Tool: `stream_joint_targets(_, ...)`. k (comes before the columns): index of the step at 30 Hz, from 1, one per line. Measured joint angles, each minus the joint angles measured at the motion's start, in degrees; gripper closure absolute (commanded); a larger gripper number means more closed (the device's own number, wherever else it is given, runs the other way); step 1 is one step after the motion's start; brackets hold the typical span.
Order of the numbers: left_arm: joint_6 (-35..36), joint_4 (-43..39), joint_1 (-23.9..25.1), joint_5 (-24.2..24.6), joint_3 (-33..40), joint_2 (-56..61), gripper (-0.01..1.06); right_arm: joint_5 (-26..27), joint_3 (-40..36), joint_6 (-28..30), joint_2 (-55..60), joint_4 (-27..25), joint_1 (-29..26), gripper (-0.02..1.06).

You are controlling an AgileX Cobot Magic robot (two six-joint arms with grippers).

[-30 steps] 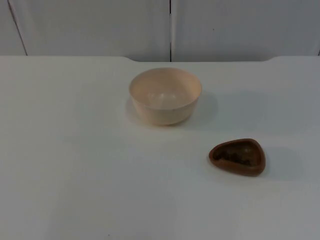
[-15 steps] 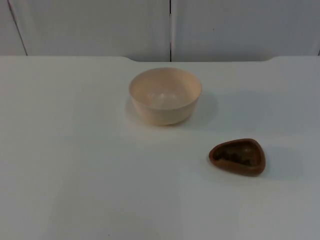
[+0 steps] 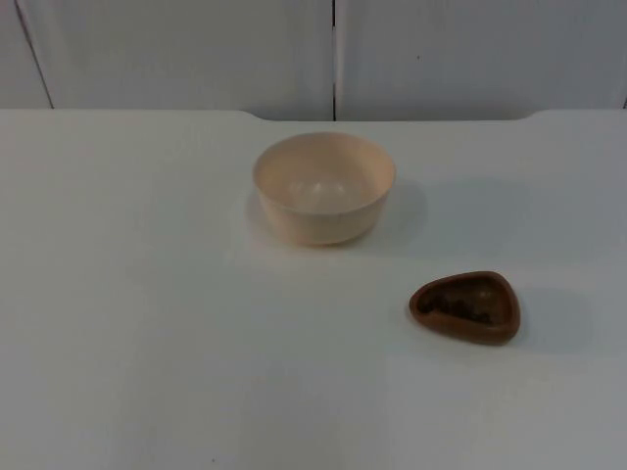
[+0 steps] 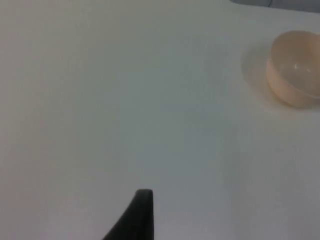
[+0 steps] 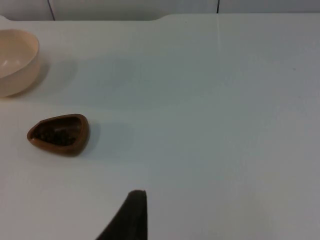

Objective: Pick up the bowl with the left hand and pour the coffee beans from the cup into the bowl with the right hand.

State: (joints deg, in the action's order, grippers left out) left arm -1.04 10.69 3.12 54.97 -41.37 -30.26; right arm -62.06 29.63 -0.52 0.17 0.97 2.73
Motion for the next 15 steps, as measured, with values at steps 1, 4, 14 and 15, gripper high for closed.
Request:
stream_joint_targets(1,0.0,0.0,0.0,0.0,0.0,0.0,0.05,0.0,0.0,0.0,0.0,0.0,0.0,-0.01)
stream_joint_targets(4,-0.54,0.0,0.0,-0.1,-3.17,-3.55,0.05,0.0,0.0,0.0,0.0,0.0,0.0,-0.01)
stream_joint_targets(14,-2.55,0.0,0.0,-0.1,-9.98,-11.38,0.05,0.0,0.0,0.0,0.0,0.0,0.0,-0.01)
stream_joint_targets(15,-2.68,0.0,0.0,-0.1,-10.88,-12.18,0.05,0.0,0.0,0.0,0.0,0.0,0.0,-0.01)
